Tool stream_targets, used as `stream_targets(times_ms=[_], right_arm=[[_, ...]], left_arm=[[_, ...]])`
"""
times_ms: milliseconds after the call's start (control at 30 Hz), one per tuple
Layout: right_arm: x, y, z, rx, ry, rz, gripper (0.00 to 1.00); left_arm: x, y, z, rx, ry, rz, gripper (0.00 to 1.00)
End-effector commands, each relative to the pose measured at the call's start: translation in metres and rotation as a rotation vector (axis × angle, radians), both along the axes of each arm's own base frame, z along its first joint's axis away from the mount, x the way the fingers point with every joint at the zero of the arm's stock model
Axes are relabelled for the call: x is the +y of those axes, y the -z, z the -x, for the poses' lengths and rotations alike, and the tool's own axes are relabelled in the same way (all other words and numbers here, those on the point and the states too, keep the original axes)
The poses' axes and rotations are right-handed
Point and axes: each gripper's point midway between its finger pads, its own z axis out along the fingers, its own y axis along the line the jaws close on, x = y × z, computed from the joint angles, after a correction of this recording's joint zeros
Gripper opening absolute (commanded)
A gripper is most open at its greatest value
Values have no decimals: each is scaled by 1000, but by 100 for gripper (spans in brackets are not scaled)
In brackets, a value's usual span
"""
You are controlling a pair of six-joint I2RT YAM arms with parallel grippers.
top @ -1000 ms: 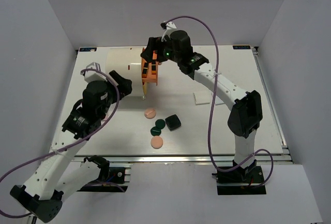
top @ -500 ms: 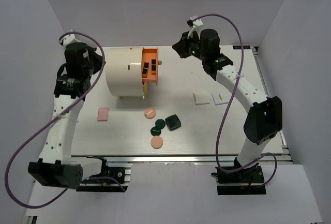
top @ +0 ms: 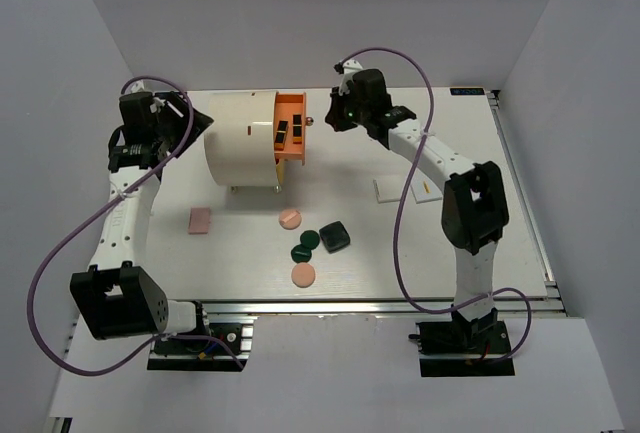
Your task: Organize the makeup
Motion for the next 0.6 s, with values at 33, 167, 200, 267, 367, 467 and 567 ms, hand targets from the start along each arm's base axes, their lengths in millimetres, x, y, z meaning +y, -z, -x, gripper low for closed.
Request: stream_targets(times_ms=[33, 167, 200, 267, 367, 467, 567], right_arm=[[37, -45, -1, -85, -95, -72, 0], [63, -61, 5, -125, -172, -117, 0], [68, -63, 7, -129, -190, -125, 0], [83, -68, 11, -134, -236, -151, 0], [100, -72, 15, -137, -271, -183, 0], [114, -71, 20, -130, -298, -209, 0], [126, -67, 26, -121, -319, -227, 0]], left_arm=[[-15, -7, -4, -49, 90, 26, 74], [-17, 9, -3, -9, 122, 17, 75], [-18, 13, -3, -1, 128, 19, 75], [-20, 21, -5, 12, 149, 22, 75], [-24, 31, -6, 28, 177, 35, 75], [-26, 34, -8, 29, 193, 41, 75], [-28, 37, -11, 34, 208, 43, 75]])
